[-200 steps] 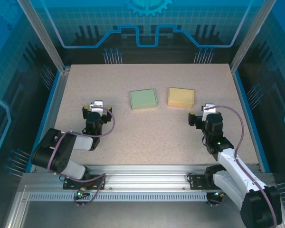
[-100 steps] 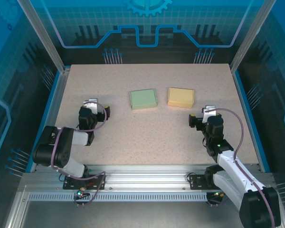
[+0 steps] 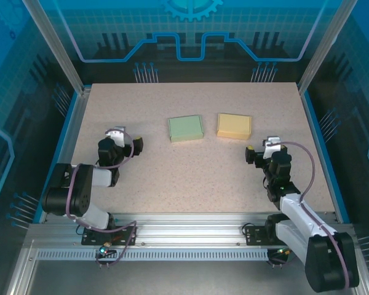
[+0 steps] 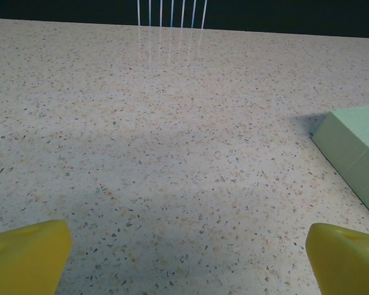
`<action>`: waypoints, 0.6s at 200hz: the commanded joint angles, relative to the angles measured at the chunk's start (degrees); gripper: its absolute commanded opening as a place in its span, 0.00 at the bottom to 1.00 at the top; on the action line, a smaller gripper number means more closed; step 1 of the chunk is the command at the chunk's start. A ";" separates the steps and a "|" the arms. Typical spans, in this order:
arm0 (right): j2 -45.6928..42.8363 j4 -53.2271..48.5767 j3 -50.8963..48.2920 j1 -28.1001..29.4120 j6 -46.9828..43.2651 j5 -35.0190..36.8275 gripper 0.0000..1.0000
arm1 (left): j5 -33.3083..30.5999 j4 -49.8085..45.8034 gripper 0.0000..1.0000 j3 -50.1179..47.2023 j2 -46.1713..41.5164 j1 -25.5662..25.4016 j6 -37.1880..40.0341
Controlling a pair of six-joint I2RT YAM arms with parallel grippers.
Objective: Fold the paper box
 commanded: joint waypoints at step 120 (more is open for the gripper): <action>25.89 24.54 4.31 -5.41 -2.10 -18.54 1.00 | 1.54 -0.13 0.99 1.00 0.33 0.44 -0.96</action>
